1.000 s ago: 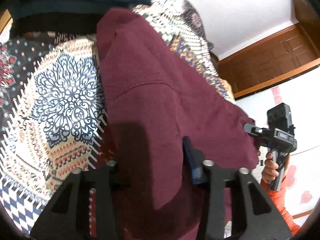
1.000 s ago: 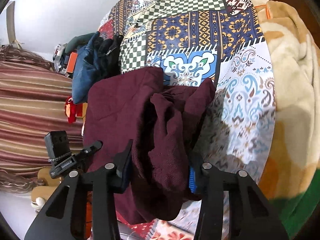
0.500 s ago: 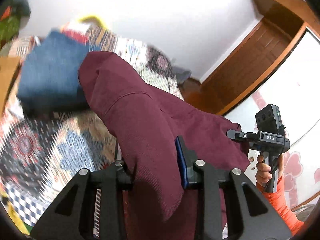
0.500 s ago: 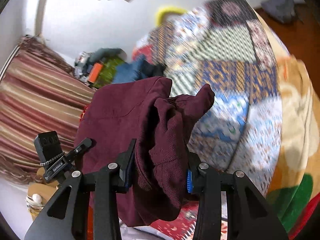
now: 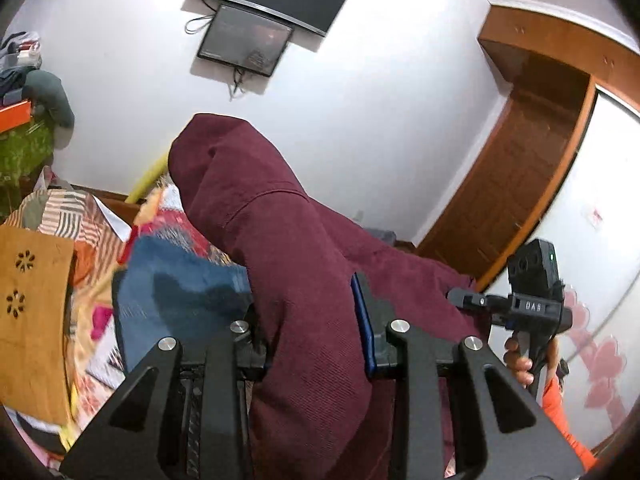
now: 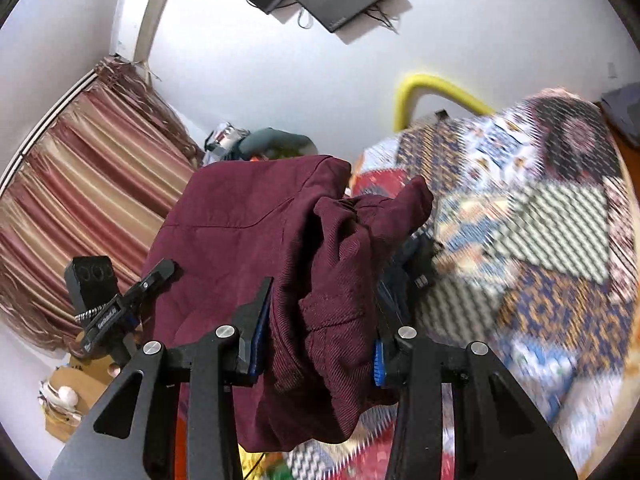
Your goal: Fold large clothes
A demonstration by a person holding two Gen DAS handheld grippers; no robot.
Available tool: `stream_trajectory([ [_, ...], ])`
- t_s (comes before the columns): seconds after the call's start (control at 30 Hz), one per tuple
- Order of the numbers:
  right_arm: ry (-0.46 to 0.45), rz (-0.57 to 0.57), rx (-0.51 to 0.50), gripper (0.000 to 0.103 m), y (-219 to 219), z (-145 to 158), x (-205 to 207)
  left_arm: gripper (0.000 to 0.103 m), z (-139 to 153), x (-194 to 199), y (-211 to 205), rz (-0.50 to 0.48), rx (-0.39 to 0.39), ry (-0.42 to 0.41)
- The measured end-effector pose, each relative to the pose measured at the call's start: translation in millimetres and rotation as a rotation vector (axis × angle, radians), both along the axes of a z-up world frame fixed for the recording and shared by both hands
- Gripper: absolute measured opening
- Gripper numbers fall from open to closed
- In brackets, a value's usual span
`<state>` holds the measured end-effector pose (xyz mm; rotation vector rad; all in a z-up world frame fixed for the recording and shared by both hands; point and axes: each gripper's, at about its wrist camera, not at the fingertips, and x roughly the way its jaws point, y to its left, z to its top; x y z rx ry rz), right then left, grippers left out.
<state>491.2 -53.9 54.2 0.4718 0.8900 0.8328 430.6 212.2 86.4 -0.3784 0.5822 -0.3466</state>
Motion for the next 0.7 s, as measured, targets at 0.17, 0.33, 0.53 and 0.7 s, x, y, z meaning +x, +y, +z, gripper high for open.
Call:
stream_trajectory([
  [0.17, -0.053, -0.024, -0.027, 0.036, 42.6, -47.7, 36.3, 0.031, -39.7, 63.7, 45.6, 0.03, 0.072, 0.049],
  [0.33, 0.109, -0.031, -0.156, 0.036, 80.7, -144.3, 77.0, 0.036, -140.0, 122.8, 74.3, 0.121, 0.193, 0.259],
  [0.53, 0.105, -0.033, -0.207, 0.039, 69.8, -155.4, 70.7, 0.057, -228.8, 136.6, 112.8, 0.206, -0.005, 0.412],
  [0.7, -0.004, -0.061, -0.37, 0.043, 70.1, -114.9, 34.0, 0.058, -214.3, 129.2, 100.2, 0.239, 0.083, 0.442],
])
